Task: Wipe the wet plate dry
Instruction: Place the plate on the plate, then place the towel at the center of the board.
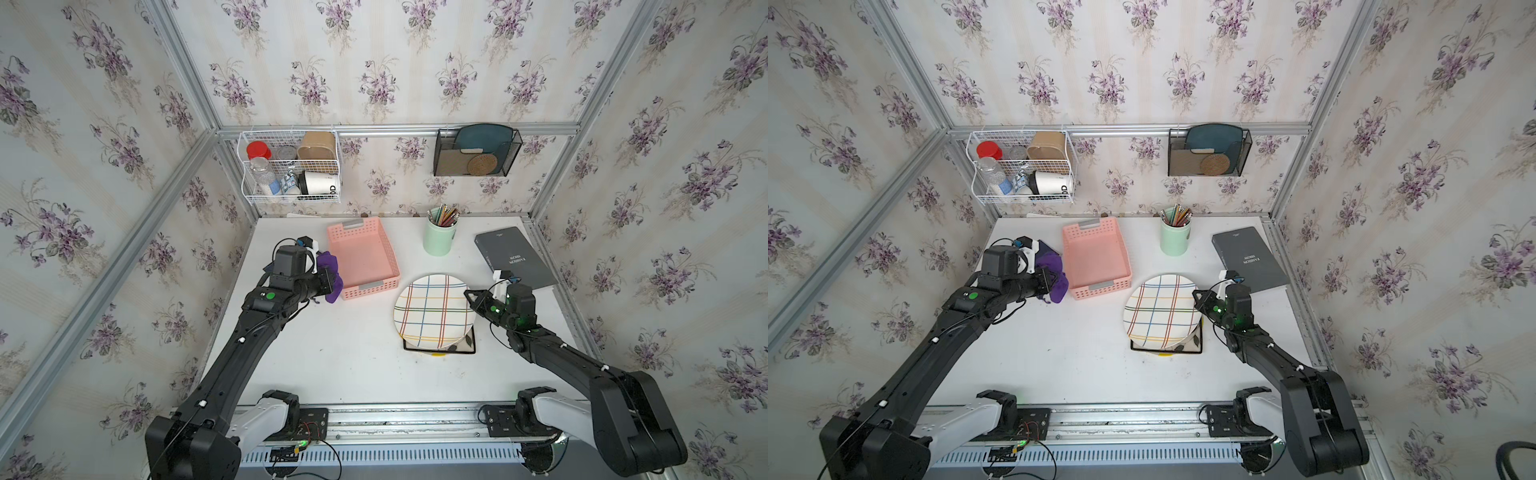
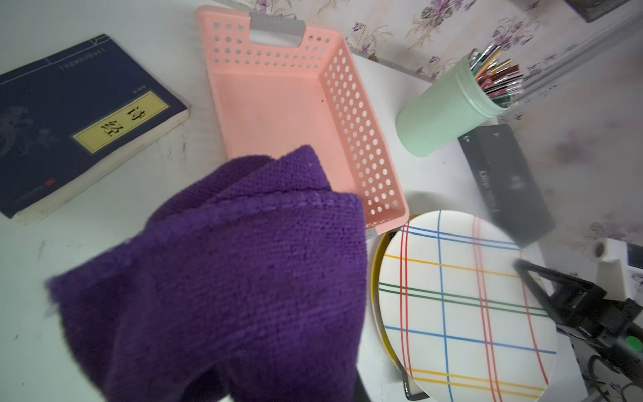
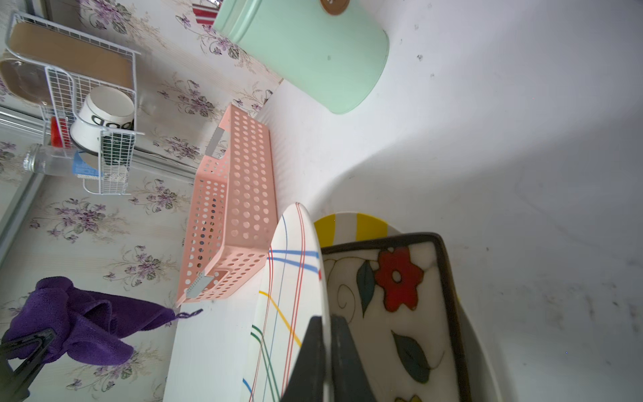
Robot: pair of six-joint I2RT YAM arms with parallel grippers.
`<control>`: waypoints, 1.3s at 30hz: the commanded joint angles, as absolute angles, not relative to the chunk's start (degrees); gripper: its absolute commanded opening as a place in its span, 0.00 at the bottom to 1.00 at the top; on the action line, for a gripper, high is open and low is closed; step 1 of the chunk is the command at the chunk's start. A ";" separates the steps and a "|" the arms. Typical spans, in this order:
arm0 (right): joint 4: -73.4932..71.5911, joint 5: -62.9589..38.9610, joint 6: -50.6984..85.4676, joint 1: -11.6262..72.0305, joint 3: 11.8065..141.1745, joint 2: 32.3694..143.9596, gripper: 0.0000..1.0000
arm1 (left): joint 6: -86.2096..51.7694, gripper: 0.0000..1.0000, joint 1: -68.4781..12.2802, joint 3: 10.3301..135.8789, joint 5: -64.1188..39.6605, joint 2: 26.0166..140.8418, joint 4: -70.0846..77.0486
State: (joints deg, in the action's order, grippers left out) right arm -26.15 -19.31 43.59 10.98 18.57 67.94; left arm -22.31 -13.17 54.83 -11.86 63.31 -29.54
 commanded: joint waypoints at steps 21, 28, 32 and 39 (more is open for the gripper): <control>-12.45 0.61 33.77 9.50 28.65 62.78 1.00 | -26.86 0.60 -11.18 54.18 -7.99 71.05 -35.74; -12.01 1.35 32.17 7.18 30.93 61.82 1.00 | -26.49 0.89 -11.21 52.50 -7.95 65.44 -35.64; -10.84 8.99 28.68 6.18 31.08 59.34 1.00 | -25.34 0.89 -11.16 51.36 -0.74 56.78 -32.89; -16.67 29.98 20.14 3.93 23.28 54.31 1.00 | -13.23 0.86 -10.99 37.71 15.24 44.75 -17.00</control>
